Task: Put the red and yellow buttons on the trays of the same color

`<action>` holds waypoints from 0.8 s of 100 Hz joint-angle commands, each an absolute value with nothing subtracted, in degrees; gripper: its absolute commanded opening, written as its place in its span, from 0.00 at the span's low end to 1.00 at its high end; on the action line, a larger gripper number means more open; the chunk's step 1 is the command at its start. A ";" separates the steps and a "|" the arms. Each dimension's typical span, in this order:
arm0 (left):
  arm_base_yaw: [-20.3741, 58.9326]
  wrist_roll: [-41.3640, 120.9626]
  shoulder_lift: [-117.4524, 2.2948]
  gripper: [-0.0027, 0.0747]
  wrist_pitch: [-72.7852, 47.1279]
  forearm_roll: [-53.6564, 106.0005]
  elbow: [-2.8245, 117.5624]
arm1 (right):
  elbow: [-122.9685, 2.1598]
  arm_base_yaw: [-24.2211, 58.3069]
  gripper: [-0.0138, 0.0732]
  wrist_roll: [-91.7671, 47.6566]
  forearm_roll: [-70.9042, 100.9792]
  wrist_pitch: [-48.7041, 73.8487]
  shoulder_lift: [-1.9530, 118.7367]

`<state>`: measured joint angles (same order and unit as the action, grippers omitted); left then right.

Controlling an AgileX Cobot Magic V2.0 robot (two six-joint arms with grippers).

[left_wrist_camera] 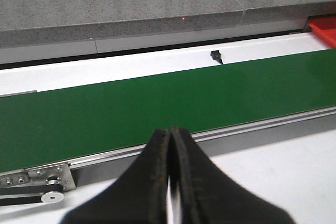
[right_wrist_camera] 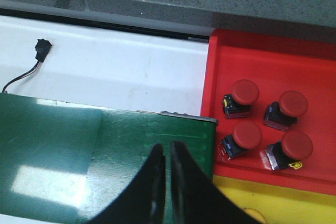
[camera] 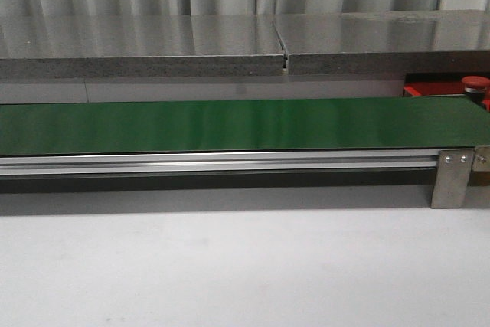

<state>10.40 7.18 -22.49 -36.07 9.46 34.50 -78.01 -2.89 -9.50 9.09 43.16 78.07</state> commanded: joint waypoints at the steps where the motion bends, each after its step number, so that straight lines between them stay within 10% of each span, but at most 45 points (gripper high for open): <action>1: 10.85 6.62 -22.83 0.01 -32.11 10.08 35.87 | -75.07 -2.98 0.21 -9.87 9.71 35.81 72.41; 80: 10.85 6.62 -22.83 0.01 -32.11 10.08 35.87 | -39.24 -2.98 0.21 -9.92 8.76 15.39 42.81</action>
